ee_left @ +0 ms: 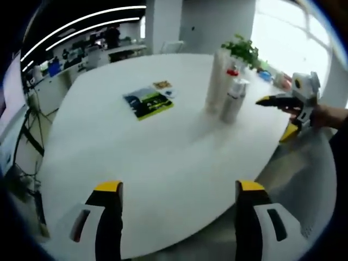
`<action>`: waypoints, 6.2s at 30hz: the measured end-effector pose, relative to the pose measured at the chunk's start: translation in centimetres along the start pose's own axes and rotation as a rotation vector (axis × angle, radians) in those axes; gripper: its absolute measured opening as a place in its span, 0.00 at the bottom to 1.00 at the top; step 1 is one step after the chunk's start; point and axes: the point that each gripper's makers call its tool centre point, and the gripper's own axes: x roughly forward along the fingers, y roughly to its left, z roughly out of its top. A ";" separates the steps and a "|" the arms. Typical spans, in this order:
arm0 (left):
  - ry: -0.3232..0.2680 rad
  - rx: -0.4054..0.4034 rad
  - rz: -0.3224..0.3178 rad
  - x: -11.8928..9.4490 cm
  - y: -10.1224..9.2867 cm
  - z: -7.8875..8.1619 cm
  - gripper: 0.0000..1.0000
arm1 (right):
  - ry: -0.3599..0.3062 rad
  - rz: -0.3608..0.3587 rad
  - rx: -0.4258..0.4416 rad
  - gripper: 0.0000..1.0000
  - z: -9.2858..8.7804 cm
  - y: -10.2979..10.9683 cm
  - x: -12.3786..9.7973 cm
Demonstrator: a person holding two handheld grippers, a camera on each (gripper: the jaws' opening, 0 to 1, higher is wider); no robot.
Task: Arrange the skincare products in the storage area until every visible bottle or jar stands upright without overlapping.
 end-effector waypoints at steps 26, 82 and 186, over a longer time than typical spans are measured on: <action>0.056 -0.031 0.018 1.6 -0.3 1.2 0.81 | -0.006 -0.001 0.028 0.99 -0.1 -0.1 -0.1; 0.243 -0.225 0.032 17.0 2.7 11.0 0.89 | 0.117 -0.052 0.014 0.99 -2.8 -1.4 0.7; 0.084 -0.154 0.128 21.0 8.2 16.1 0.73 | 0.163 -0.046 0.090 0.99 -4.0 -1.3 1.0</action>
